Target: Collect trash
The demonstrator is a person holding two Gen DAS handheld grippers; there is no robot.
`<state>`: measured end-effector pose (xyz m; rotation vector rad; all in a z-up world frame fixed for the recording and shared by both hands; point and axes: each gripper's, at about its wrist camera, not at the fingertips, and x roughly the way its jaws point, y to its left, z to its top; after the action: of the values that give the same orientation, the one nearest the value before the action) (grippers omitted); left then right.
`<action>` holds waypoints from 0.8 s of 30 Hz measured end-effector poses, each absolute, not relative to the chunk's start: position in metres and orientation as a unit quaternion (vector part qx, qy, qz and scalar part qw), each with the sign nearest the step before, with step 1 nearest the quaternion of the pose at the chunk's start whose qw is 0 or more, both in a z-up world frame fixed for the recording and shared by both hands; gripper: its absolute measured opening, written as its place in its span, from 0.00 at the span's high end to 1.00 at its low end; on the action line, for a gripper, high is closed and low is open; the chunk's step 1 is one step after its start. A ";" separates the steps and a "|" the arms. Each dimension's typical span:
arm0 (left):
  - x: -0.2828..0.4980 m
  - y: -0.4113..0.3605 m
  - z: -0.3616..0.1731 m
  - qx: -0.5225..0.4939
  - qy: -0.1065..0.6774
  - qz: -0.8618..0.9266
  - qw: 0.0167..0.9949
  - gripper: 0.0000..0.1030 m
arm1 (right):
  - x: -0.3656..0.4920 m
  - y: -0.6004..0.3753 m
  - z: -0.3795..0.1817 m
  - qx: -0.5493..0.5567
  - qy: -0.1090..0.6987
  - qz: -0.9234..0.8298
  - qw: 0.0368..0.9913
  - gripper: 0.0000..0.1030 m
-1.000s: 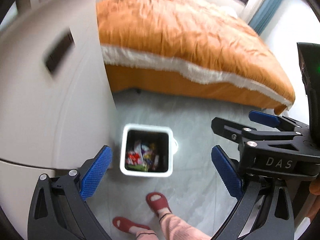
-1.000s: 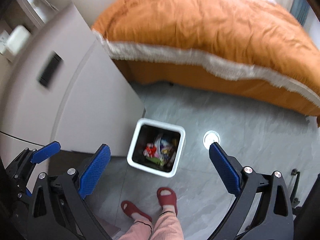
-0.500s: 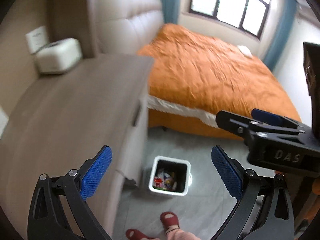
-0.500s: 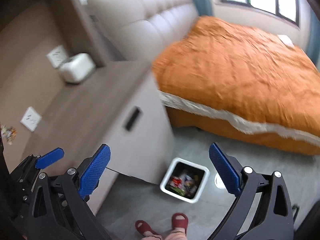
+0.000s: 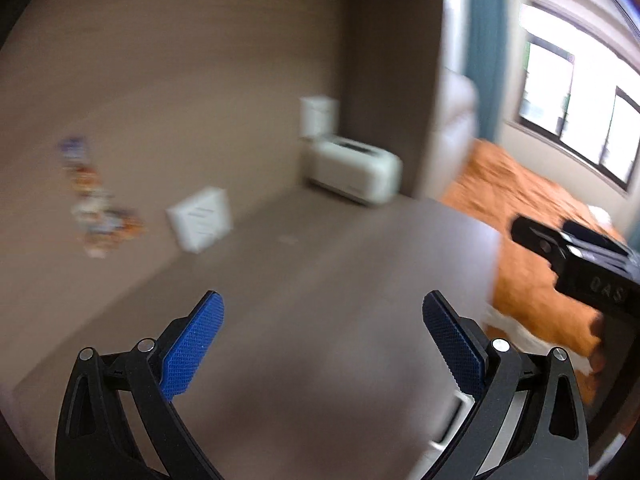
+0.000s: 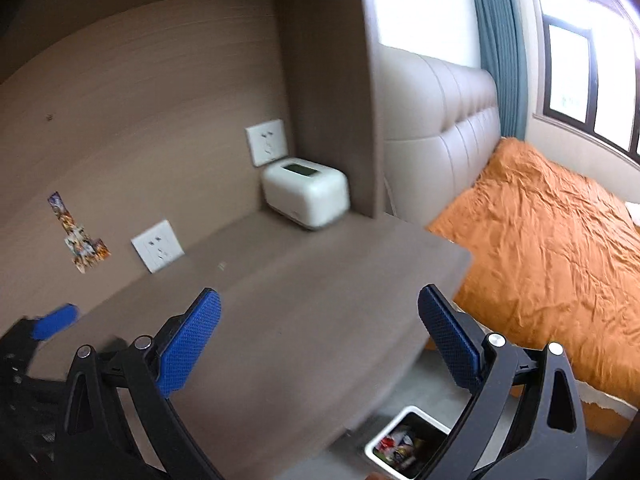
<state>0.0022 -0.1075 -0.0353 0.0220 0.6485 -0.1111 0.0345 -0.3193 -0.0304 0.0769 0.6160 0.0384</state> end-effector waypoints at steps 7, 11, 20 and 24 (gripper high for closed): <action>-0.004 -0.035 -0.006 -0.031 0.276 0.037 0.960 0.05 | 0.049 -0.269 -0.013 0.025 0.297 0.069 0.952 0.04; -0.006 -0.023 0.000 -0.038 0.262 0.057 0.963 0.05 | 0.046 -0.244 -0.007 0.007 0.281 0.075 0.957 0.04; 0.005 0.004 0.001 -0.083 0.277 0.050 0.956 0.05 | 0.044 -0.215 -0.005 -0.004 0.282 0.075 0.956 0.04; 0.011 0.010 -0.003 -0.077 0.289 0.060 0.952 0.05 | 0.046 -0.207 -0.008 0.000 0.288 0.068 0.955 0.05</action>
<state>0.0110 0.0104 -0.0031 -0.1574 0.5867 0.1217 0.0462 -0.2074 -0.0083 0.0006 0.5854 0.1380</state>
